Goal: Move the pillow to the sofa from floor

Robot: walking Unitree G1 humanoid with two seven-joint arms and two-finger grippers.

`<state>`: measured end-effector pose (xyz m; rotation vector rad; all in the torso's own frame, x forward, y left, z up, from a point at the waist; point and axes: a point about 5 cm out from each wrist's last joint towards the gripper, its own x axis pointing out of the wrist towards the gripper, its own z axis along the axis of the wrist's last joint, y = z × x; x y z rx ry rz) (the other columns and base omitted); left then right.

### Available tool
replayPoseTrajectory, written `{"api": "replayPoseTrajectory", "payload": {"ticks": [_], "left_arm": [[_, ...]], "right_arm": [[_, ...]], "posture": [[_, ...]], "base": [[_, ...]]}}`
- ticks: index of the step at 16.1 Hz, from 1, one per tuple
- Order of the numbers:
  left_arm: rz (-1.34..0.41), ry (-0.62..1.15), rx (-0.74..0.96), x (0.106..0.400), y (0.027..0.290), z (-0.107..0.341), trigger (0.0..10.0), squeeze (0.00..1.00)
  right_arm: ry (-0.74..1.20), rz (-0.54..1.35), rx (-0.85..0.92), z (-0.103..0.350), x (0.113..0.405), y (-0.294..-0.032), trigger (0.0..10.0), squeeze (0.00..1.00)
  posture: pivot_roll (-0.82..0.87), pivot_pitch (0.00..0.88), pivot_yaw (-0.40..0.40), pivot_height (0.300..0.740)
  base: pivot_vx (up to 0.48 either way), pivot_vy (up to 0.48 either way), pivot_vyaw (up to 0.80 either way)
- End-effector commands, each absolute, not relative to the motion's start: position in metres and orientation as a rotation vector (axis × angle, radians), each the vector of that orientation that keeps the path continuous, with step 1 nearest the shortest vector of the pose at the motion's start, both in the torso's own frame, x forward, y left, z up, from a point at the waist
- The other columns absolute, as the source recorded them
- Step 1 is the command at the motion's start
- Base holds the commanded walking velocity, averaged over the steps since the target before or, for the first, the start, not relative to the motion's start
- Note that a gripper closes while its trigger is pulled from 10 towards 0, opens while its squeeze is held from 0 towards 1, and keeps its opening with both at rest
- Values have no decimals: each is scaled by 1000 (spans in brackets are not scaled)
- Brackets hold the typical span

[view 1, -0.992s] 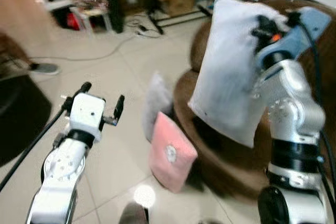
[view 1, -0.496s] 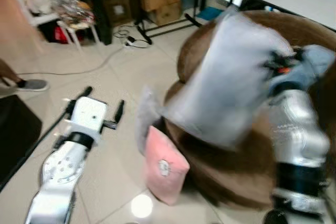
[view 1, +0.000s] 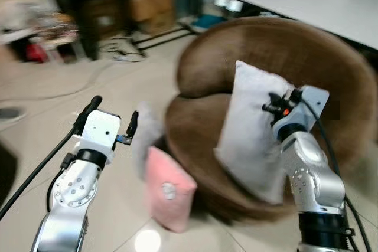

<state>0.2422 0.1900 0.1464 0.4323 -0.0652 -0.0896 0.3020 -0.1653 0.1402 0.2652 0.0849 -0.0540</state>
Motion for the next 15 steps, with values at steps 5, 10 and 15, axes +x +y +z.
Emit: {"api": "replayPoseTrajectory", "payload": {"ticks": [5,10,15], "left_arm": [[-85,-80,405,239,194,148,10000,0],[-91,-81,402,240,194,148,10000,0],[-94,-84,399,241,195,149,10000,0]], "right_arm": [[33,-18,256,152,301,-163,10000,0],[5,-6,240,155,300,-162,10000,0],[0,-6,227,157,303,-164,10000,0]], "posture": [[4,0,11,740],[-3,0,22,740],[0,0,20,740]], "base": [[0,0,-800],[240,0,-640],[144,0,0]]}}
